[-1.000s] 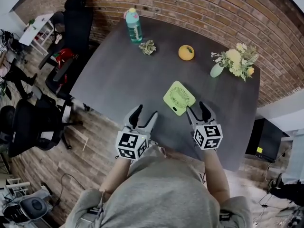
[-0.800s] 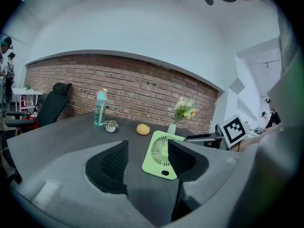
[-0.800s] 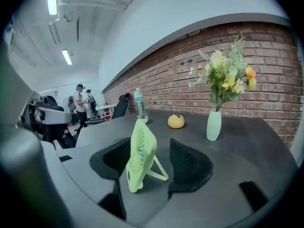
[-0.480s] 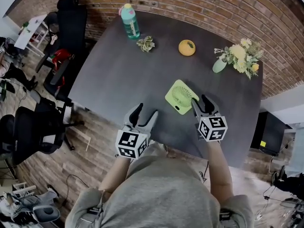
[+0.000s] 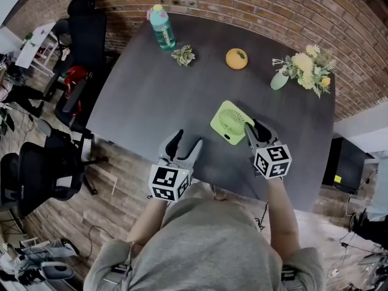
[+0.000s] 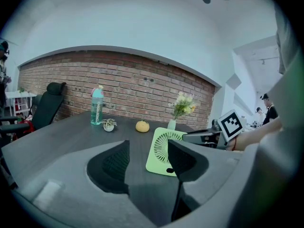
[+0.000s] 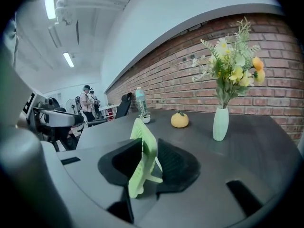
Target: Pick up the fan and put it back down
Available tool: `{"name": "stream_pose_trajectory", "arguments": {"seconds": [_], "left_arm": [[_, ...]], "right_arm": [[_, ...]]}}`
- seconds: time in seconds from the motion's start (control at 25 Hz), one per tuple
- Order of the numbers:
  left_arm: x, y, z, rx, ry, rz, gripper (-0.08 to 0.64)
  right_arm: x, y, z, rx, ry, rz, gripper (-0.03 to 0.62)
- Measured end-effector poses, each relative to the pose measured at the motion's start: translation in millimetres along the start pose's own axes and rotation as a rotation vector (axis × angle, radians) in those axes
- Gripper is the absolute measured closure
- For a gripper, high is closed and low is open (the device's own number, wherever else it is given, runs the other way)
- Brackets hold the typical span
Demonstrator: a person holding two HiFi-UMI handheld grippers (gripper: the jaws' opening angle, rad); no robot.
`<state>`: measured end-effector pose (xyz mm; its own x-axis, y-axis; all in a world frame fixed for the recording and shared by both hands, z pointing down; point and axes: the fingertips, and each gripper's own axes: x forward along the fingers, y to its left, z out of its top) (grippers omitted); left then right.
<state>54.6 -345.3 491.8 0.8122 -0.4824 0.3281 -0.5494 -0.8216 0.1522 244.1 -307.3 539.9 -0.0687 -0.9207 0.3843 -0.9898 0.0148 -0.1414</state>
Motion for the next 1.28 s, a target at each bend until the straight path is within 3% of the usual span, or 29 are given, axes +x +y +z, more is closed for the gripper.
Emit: {"name": "stream_pose_trajectory", "arguments": {"seconds": [0.6,1.28], "left_arm": [[-7,1,1,0.009,-0.013,0.029,0.308],[-20,12,8,0.001,-0.054,0.064,0.310]], "right_arm": [[-12,27,-1,0.019,-0.008,0.046,0.531],[-10,62,25,-0.031,-0.019,0.042,0.548]]}}
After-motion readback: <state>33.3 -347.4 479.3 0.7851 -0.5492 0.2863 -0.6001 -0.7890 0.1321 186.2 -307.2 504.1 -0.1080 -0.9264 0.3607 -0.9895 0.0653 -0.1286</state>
